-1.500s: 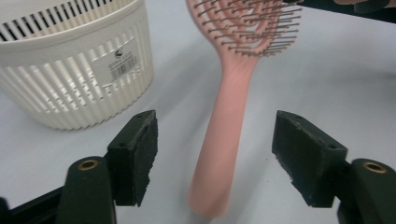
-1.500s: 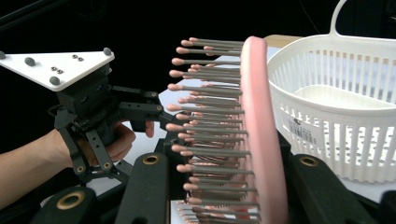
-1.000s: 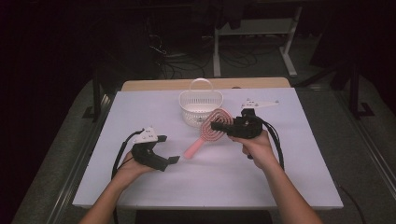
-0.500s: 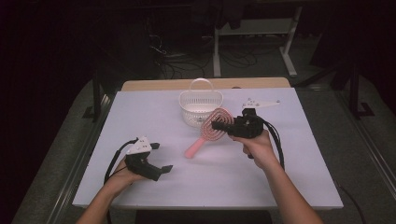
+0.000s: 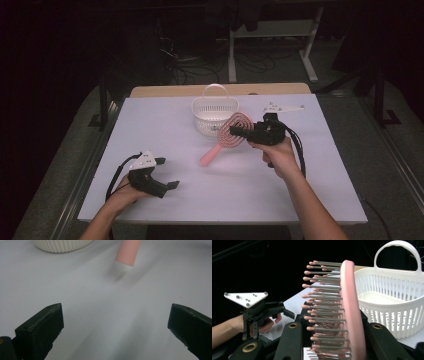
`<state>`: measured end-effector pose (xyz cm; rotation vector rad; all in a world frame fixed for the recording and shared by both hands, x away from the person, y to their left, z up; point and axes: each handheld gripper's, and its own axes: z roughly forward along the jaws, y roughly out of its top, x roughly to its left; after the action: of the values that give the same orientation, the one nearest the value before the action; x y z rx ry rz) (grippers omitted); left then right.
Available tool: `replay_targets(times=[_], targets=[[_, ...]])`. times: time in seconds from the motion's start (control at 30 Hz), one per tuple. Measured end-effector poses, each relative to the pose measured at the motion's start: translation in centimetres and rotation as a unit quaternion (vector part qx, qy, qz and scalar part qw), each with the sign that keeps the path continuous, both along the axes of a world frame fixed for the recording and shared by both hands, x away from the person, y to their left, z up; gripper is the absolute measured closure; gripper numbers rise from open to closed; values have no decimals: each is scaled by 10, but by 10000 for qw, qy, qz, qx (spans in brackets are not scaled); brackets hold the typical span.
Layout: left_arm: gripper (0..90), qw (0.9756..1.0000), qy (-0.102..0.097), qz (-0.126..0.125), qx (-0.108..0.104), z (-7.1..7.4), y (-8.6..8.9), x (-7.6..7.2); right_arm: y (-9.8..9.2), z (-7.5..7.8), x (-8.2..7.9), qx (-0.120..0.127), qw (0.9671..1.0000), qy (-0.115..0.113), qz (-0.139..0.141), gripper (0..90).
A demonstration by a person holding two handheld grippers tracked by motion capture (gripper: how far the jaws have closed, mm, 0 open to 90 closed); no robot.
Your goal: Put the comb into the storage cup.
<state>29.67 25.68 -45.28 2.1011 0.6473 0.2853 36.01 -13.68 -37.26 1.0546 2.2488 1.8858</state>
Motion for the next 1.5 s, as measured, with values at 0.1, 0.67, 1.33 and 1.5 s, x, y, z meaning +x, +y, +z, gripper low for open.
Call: replay_targets(times=[0.1,0.67,1.33,1.5], targets=[[5,10000,56,8,56,-2,0,0,-2,3,1,21,10000,-21,-24,627],[5,9999,155,-49,-14,0,-1,1,-4,28,8,53,9998,-150,-75,627],[5,9999,159,-57,-15,0,-1,1,-10,62,27,430,9986,-252,-183,627],[5,9999,139,-39,-36,2,0,1,-11,71,33,450,9982,-308,-258,627]])
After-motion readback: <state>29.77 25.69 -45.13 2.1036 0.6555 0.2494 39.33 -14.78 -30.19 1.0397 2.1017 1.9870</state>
